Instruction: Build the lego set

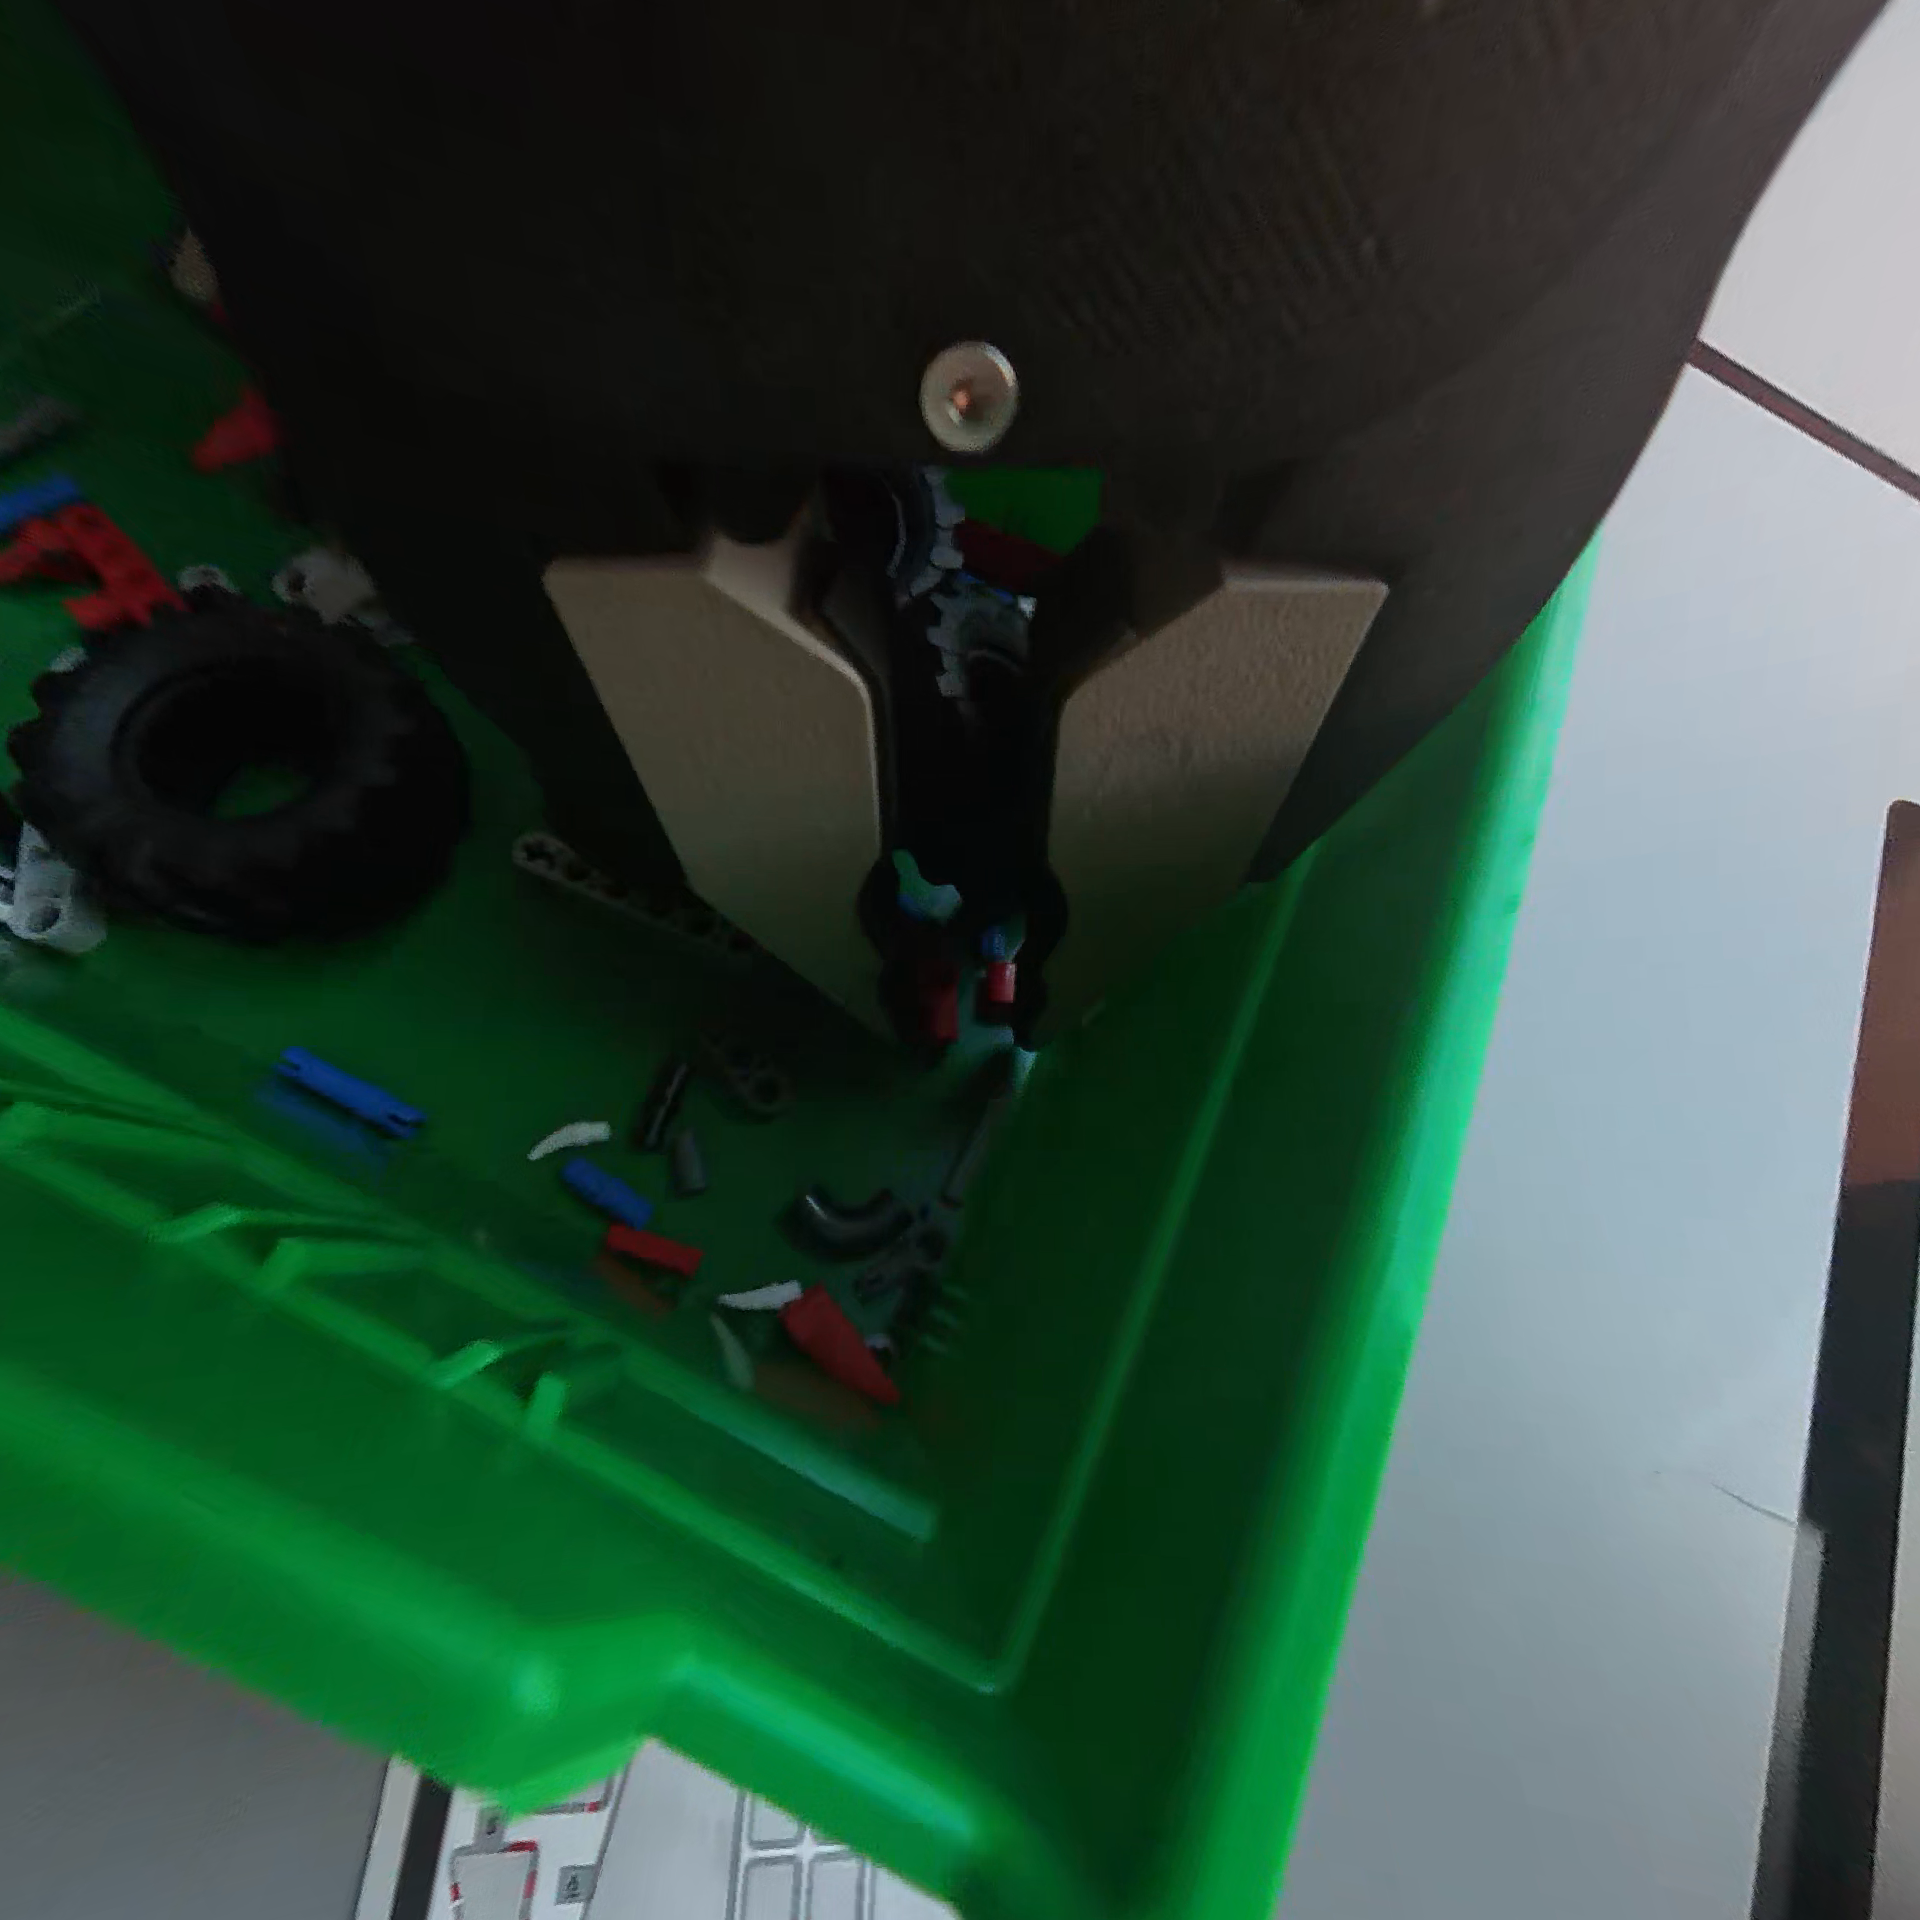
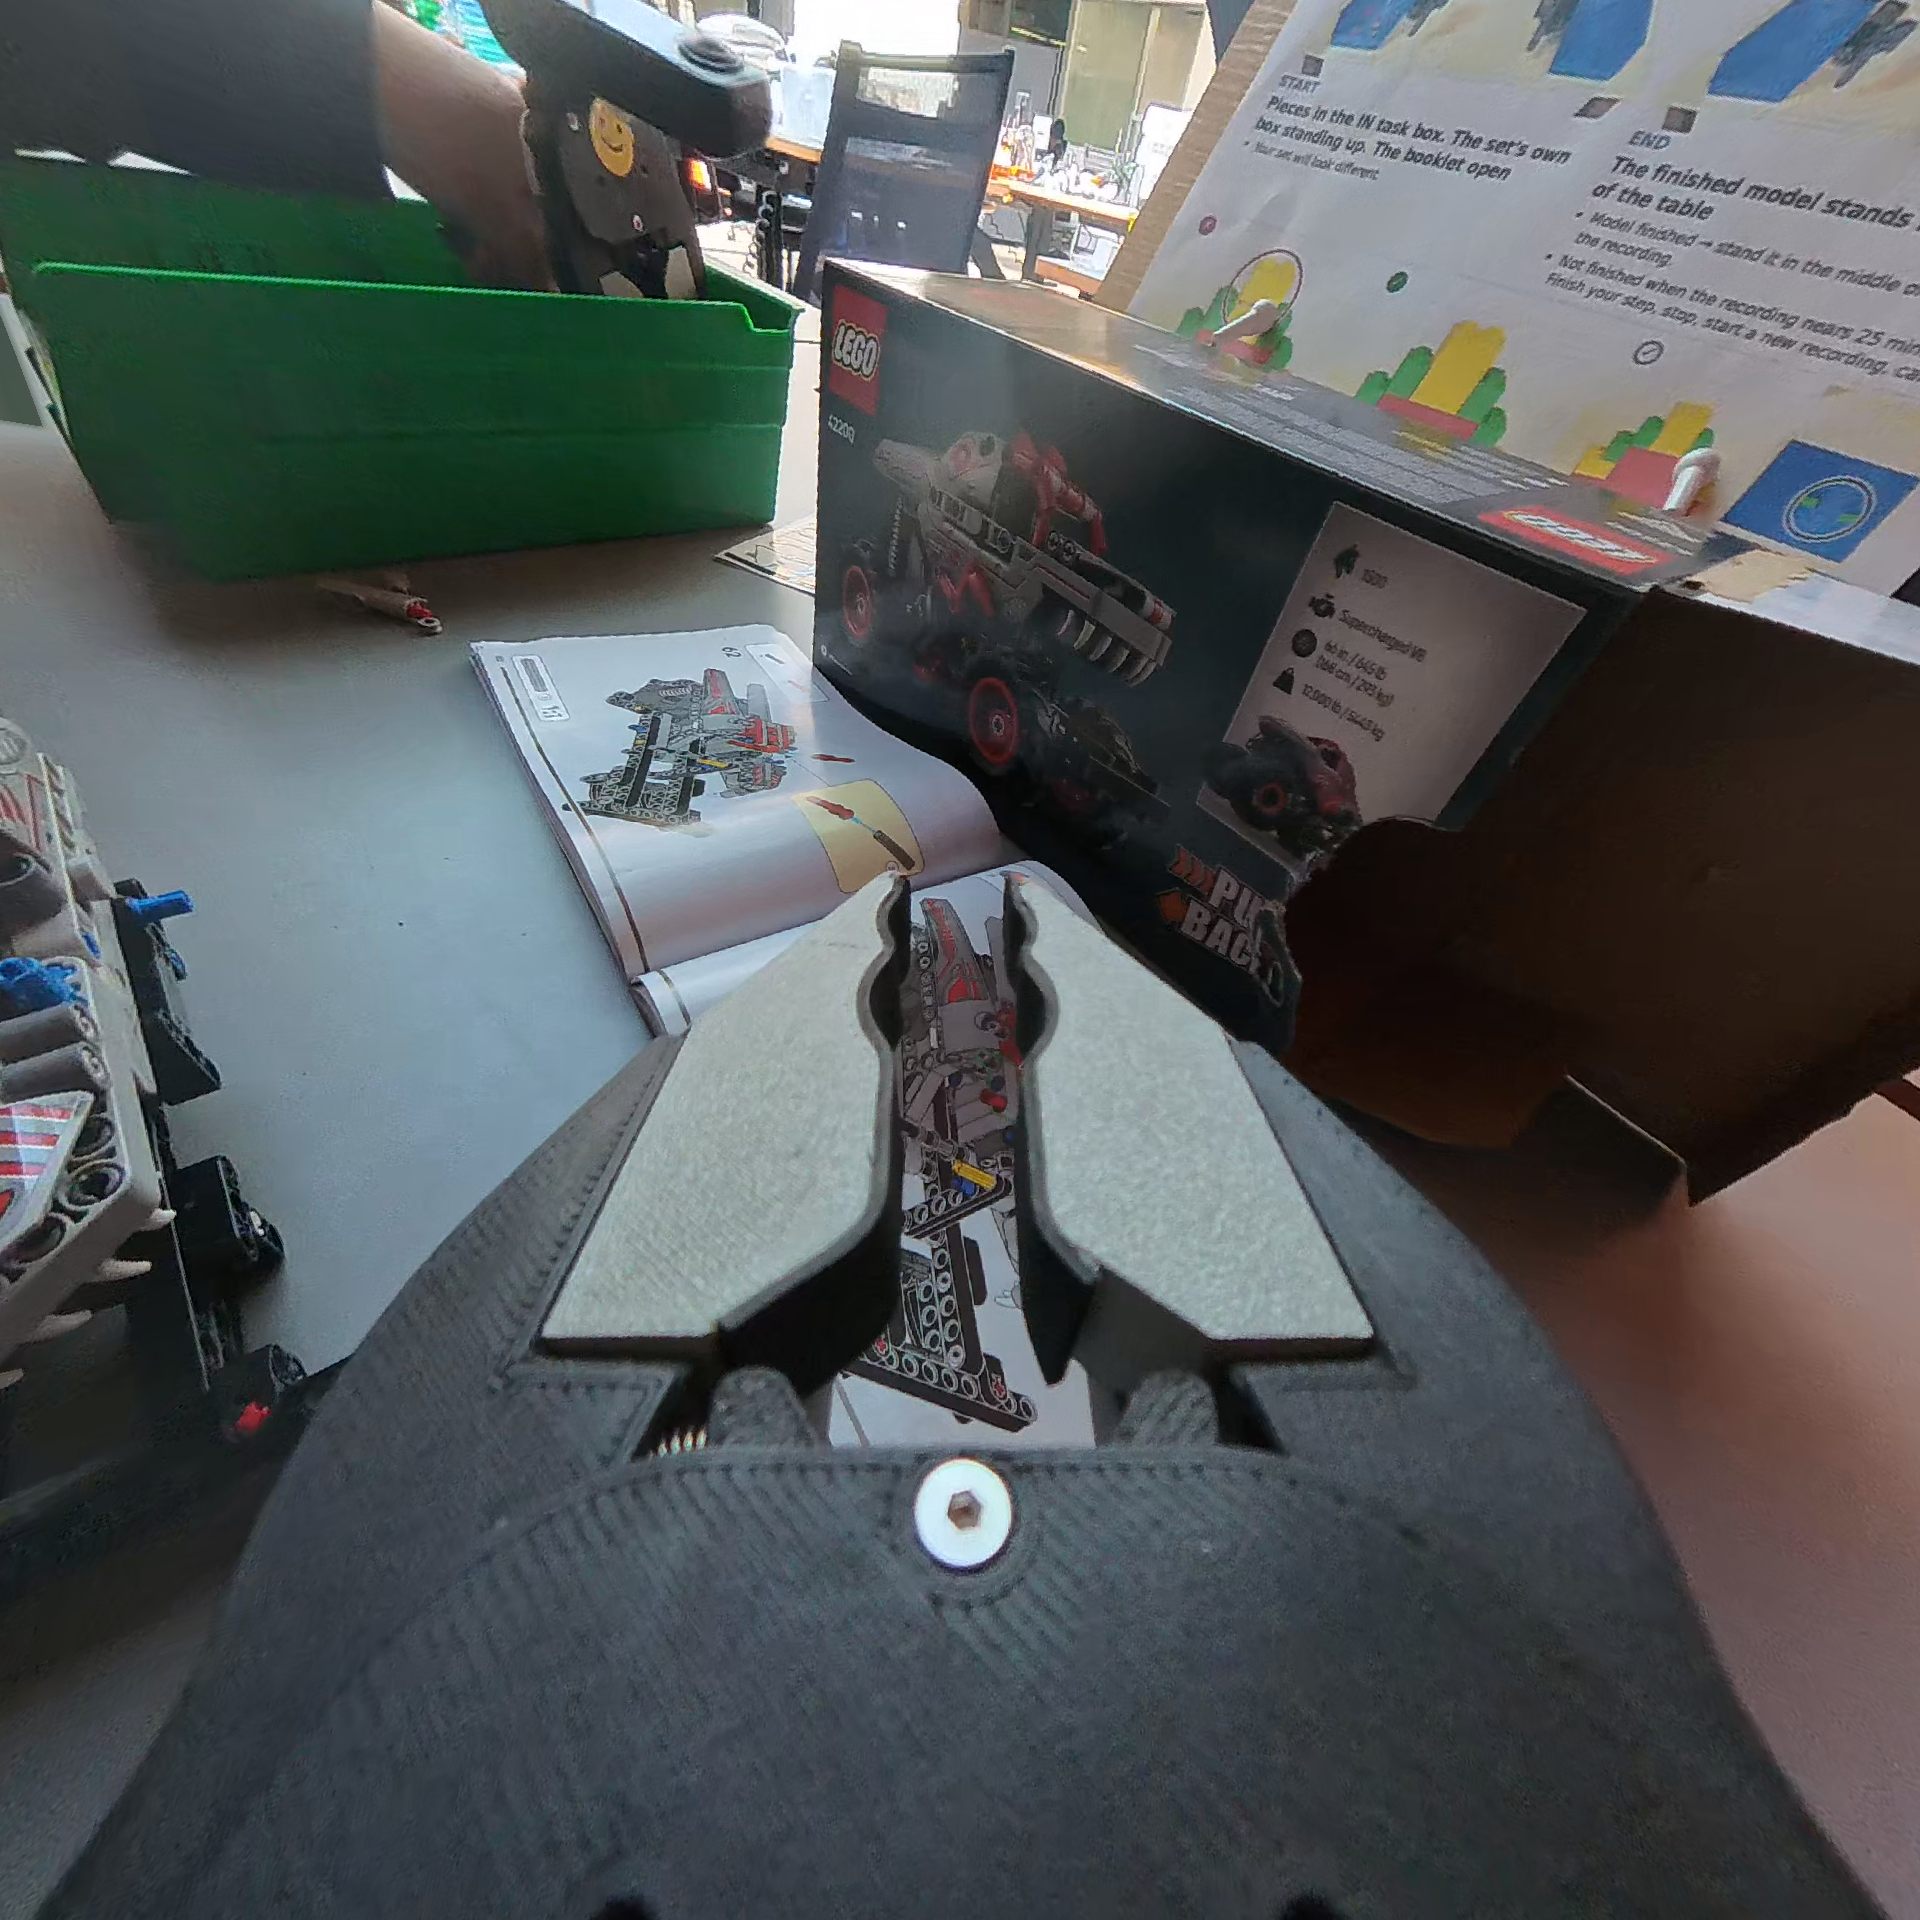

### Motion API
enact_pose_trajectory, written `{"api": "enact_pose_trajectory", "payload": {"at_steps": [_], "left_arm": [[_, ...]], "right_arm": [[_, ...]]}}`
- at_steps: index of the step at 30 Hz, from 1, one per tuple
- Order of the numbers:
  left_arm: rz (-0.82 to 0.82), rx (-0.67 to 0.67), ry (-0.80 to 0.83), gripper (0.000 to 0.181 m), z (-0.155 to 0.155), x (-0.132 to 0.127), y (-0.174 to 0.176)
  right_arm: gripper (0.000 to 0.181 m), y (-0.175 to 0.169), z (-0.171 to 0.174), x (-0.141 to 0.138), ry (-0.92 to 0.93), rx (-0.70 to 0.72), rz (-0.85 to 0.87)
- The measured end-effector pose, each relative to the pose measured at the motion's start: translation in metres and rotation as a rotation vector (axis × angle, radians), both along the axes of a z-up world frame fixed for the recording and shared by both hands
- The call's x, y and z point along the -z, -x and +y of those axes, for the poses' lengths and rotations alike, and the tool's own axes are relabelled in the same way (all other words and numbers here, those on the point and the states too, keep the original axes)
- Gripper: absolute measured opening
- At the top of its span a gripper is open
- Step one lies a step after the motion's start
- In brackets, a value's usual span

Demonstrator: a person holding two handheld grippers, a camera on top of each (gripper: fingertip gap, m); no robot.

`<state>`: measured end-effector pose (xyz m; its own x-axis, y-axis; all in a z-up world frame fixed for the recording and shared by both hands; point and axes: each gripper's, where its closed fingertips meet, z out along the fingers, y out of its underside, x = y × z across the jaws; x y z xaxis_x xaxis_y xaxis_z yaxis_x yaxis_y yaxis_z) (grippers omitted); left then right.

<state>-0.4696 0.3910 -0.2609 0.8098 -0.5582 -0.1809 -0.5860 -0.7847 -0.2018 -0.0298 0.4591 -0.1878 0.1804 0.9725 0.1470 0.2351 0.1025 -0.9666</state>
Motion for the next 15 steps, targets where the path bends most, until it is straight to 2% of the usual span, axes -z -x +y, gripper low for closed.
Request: {"api": "enact_pose_trajectory", "payload": {"at_steps": [4,6,8,12,15], "left_arm": [[0.064,0.064,-0.139,0.001,0.016,-0.012,-0.006],[0.112,0.109,-0.160,0.003,0.018,-0.011,-0.007],[0.128,0.133,-0.142,0.013,0.016,-0.003,-0.009],[0.187,0.079,-0.090,0.000,0.020,0.001,-0.003],[0.203,0.059,-0.037,0.001,0.021,0.001,-0.001]], "right_arm": [[0.013,0.000,-0.002,0.000,0.012,-0.011,0.001],[0.013,0.001,-0.002,0.001,0.012,-0.012,-0.001],[0.013,0.001,-0.002,0.001,0.012,-0.014,-0.005],[0.013,0.001,-0.002,0.001,0.016,-0.016,-0.003],[0.012,0.001,-0.003,0.000,0.019,-0.022,0.000]]}}
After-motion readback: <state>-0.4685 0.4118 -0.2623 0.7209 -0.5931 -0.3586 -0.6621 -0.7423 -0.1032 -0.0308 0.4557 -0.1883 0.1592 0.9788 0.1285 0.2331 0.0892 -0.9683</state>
